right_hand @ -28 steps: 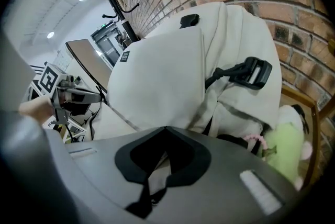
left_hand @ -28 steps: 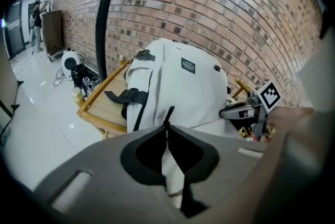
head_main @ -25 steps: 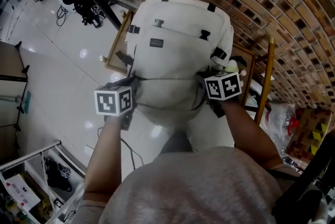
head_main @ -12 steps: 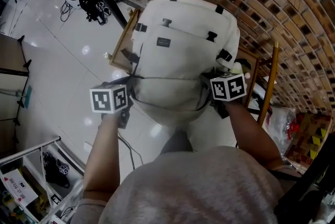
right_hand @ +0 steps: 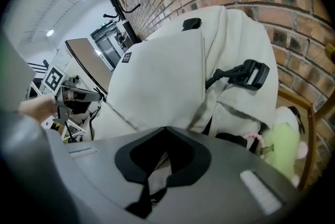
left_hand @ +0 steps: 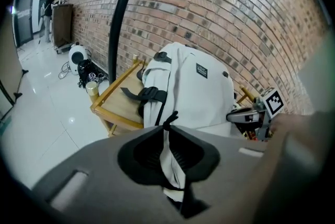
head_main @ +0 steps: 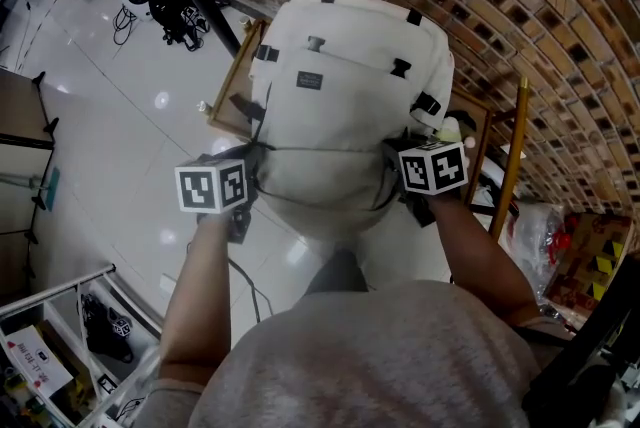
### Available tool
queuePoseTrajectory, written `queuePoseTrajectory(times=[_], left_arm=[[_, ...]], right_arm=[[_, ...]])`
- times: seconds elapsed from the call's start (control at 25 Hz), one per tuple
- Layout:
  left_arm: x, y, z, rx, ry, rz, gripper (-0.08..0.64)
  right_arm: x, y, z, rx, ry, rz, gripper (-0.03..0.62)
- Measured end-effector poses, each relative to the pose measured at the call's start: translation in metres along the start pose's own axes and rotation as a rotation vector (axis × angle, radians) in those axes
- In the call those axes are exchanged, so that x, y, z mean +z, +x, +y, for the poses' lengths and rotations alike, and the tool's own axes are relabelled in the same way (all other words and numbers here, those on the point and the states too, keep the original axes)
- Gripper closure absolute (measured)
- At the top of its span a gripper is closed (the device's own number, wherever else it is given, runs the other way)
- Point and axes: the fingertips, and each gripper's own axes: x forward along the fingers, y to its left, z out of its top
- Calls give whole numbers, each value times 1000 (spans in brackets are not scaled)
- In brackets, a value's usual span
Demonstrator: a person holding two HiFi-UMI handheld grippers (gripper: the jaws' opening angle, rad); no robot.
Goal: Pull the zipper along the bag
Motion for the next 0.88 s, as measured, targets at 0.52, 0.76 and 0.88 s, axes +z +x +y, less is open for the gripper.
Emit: queuePoseTrajectory(times=[0.52,0.76,0.88], left_arm=[[5,-34,-66,-56,82,-153,428],[-18,-59,-143,-160,142,-200,558],[-41,-74,-179,-187,190,-212,558]], right_arm=[[9,-54,19,-22,5,-166,591],[-21,-105,71,110,-8,-219,592],[-47,-136,95,144,-49,-240,592]])
